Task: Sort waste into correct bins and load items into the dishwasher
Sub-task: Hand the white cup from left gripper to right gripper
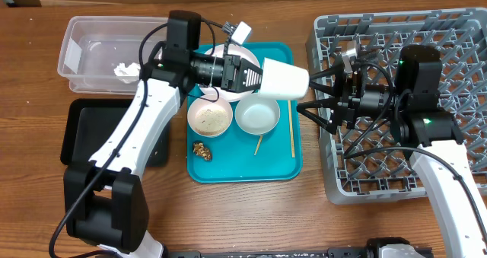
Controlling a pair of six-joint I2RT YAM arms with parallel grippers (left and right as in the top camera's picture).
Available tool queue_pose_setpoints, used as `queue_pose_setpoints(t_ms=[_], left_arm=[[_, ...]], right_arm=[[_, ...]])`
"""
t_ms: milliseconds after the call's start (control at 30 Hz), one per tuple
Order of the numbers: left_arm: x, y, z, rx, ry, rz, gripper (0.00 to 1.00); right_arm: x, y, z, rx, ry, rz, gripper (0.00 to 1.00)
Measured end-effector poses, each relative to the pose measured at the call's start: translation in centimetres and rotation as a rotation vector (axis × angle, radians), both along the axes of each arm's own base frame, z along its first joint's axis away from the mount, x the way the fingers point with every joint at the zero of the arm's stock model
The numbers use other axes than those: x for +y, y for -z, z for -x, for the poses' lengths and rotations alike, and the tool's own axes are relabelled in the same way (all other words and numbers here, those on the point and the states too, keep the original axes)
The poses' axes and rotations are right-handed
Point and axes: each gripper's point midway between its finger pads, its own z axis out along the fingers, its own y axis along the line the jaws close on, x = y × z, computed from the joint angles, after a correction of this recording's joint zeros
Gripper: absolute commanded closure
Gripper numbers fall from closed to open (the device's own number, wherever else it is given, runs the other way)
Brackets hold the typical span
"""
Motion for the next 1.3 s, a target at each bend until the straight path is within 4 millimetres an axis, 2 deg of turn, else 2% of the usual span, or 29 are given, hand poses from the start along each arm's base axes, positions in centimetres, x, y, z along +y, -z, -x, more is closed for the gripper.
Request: queue_pose_setpoints(t_ms=[267,633,933,1067,1300], left_arm=[[-2.1,-0.2,1.7,-0.014,0.066,0.007,0.96],[-2.5,-0.1,1.7,-0.002,0.06,-0.004,0.96],[-2.5,-0.1,1.6,0.013,0.054,-0.01,0.96],[-2.5,-0.1,1.7,0.016,0.058,-0.007,0.96],[-2.5,-0.2,1.8,0.019,0.066,-0.002,0.96]], right_arm=[[0.0,0.3,-0.2,0.007,-0.006,-0.003,0.0],[0.2,-0.1,0.3,0.002,-0.04,-0.024,0.02],[0.3,-0.5,0.8,-0.001,-0.069,-0.043,0.1],[0.3,-0.4,0.8,0.002,-0.067,-0.042,0.24],[0.2,-0.2,0.5,0.007,-0.059,-0.038,0.34]])
